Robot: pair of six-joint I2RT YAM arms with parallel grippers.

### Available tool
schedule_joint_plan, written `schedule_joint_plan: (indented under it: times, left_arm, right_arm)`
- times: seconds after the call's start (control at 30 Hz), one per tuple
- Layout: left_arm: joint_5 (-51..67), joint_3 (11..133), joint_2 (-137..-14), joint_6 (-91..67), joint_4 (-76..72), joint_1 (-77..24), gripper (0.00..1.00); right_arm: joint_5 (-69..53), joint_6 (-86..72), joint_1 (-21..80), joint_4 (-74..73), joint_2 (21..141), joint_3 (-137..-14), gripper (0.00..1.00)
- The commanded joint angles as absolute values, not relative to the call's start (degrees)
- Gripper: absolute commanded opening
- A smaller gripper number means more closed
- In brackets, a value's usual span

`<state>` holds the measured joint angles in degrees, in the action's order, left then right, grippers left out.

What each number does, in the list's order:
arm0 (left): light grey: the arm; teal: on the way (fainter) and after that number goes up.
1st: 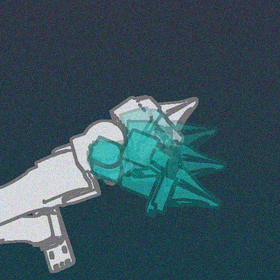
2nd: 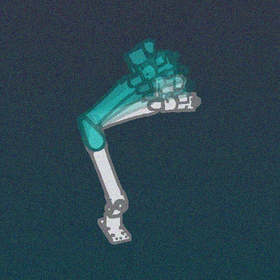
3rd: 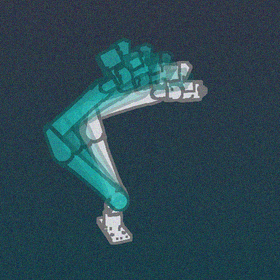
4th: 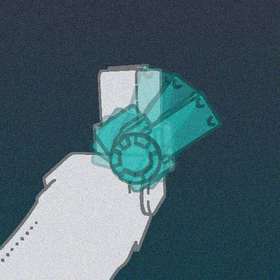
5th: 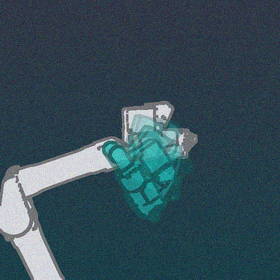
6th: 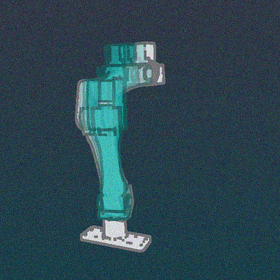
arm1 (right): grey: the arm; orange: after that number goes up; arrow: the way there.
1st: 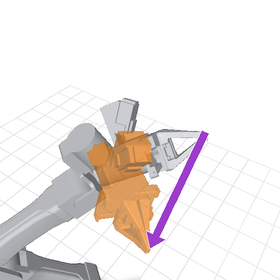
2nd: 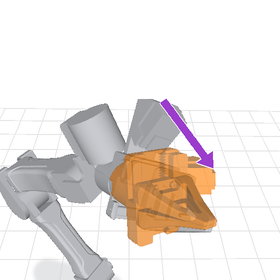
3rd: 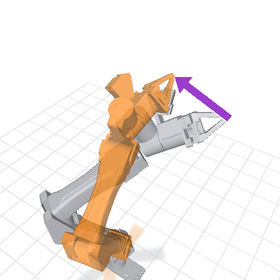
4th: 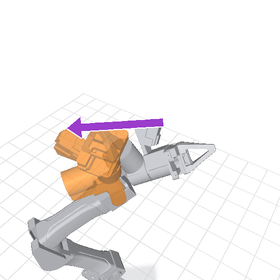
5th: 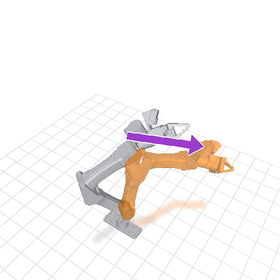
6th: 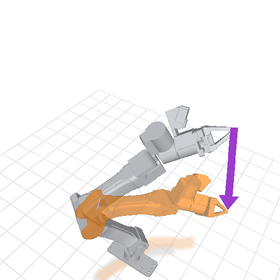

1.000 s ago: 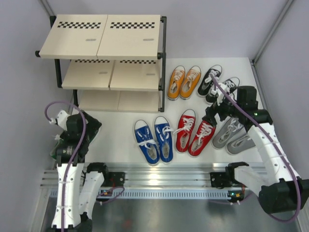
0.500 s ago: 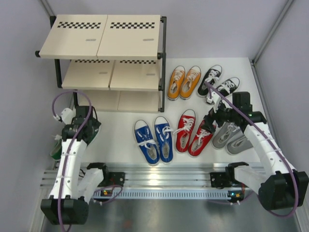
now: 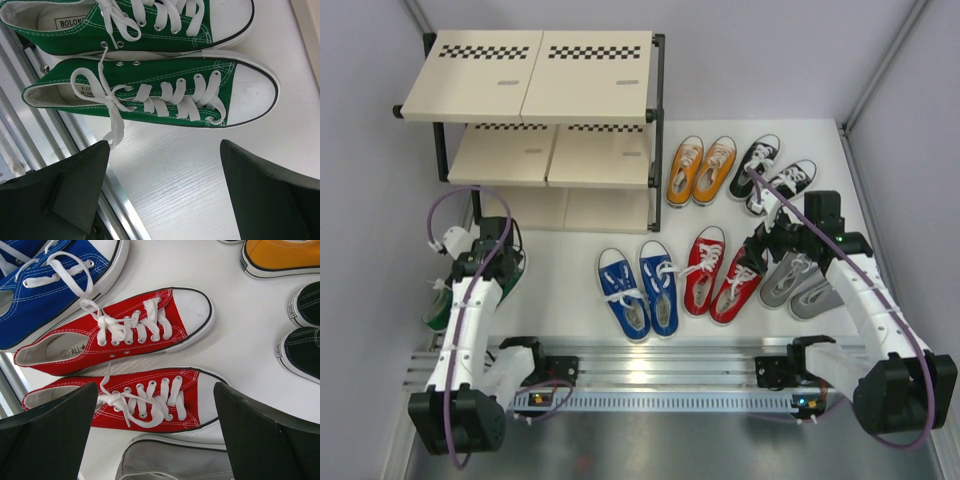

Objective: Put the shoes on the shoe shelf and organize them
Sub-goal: Adjust the shoe at the center of the board.

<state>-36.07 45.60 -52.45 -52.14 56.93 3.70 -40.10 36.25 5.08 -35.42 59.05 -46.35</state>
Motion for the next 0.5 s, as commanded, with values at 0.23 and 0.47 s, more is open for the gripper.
schedule_joint_plan:
  times: [0.23,0.47]
  left_arm:
    - [-35.7,45.0,-52.1,-60.0,58.8,7.1,0.98]
    - [-35.0,44.5,-52.2,-59.8,56.2,12.0,0.98]
  right_arm:
    - [-41.3,36.5,4.2,-33.0,58.8,-45.9,0.99]
    - [-42.0,36.9,4.3,-33.3,59.5,-45.6,0.99]
